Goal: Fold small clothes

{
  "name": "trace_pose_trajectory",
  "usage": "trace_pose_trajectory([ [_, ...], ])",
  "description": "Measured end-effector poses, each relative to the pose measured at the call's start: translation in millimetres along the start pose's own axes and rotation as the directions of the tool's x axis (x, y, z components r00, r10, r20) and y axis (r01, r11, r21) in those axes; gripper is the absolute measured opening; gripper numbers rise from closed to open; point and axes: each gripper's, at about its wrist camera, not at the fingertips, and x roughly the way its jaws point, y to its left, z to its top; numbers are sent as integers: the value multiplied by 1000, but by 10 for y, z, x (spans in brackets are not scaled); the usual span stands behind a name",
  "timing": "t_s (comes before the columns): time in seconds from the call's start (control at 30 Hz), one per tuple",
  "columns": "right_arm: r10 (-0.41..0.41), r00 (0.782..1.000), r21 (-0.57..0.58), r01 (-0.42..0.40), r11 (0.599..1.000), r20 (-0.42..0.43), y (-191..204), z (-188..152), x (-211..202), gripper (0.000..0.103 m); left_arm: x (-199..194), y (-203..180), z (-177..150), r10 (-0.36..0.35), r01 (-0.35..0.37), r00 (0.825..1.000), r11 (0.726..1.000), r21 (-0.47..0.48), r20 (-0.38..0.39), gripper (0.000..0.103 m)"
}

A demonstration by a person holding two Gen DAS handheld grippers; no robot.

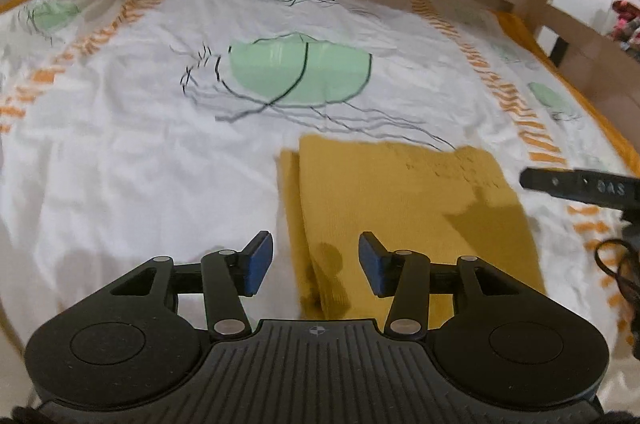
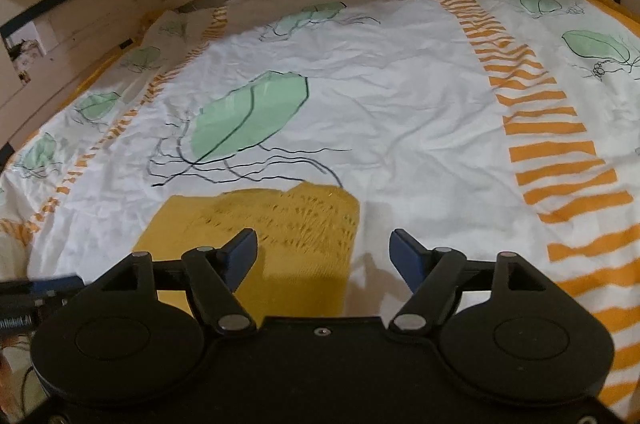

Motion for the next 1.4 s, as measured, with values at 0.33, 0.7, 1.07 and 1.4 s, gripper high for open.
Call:
trace_pose_trajectory([
  [0.33, -45, 998, 33, 47, 998, -36, -93, 35, 386, 76, 675, -38, 281, 103, -100, 994, 993, 56, -45, 46],
  [0.7, -91, 993, 9, 91, 996, -77, -93, -129, 596, 94, 784, 105, 140, 119, -119, 991, 993, 12, -58, 72],
  [1.07, -114, 992, 52, 112, 992, 47, -75, -15, 105, 102, 485, 2, 180, 157, -153, 986, 986, 68, -64, 72],
  [1.4, -60, 993, 90, 50, 995, 106, 128, -104, -599, 103, -178, -110, -51, 98, -95, 994, 994, 56, -38, 72],
])
